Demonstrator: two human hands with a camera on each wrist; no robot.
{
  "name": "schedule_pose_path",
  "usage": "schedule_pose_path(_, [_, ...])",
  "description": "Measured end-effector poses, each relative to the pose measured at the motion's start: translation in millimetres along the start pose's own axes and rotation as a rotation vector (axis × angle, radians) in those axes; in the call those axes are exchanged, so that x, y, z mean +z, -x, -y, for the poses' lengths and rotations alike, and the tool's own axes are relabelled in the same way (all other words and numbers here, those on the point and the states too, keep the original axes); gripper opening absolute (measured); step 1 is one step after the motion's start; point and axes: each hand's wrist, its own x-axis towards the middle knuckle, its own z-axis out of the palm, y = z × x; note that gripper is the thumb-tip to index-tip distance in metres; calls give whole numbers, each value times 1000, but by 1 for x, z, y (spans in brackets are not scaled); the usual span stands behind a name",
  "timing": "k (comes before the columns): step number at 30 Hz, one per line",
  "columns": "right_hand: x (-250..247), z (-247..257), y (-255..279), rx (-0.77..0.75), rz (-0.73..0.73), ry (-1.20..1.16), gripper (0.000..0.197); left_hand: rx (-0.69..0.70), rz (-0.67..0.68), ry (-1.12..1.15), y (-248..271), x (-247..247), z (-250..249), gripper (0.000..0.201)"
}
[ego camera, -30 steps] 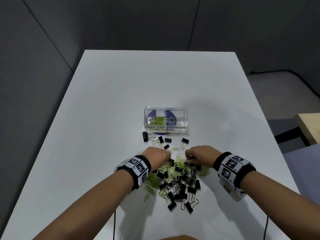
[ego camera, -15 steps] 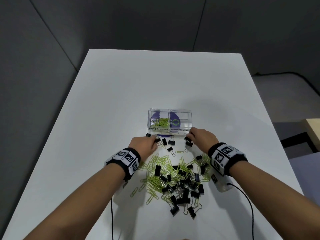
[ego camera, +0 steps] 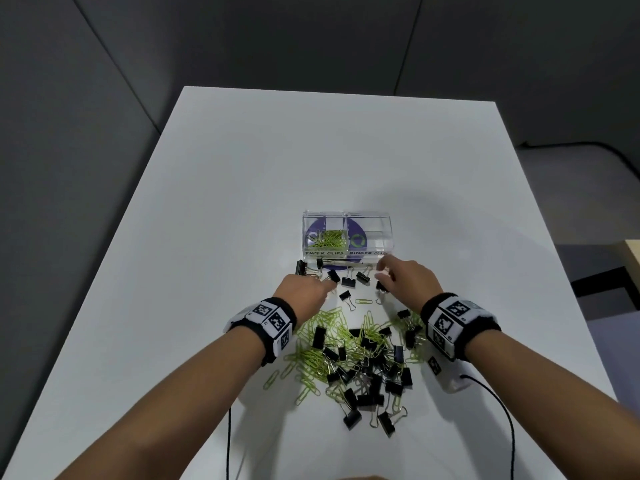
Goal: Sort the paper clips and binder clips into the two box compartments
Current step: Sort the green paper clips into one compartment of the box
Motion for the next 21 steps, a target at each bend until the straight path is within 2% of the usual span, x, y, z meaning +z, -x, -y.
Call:
schedule_pose_path(3, [5,4,10,-154,124,131,24,-10,-3,14,1,5,1,37])
schedule_pose_path(5, [9,8,14,-178,192,176,27,-16,-8,32,2,7,1,32])
schedule_pose_path(10, [18,22,12,-100,307,158,28,-81,5,108,7,11,-1,21])
schedule_pose_path(15, [20,31,8,-38,375,132,15,-105,142,199,2,10,2,11])
schedule_pose_path(18, [19,33,11,-66,405,156,9,-100,122,269,6,4,4,21])
schedule_pose_path(21, [18,29,17,-64,389,66,10,-121,73,286,14,-2,11,30])
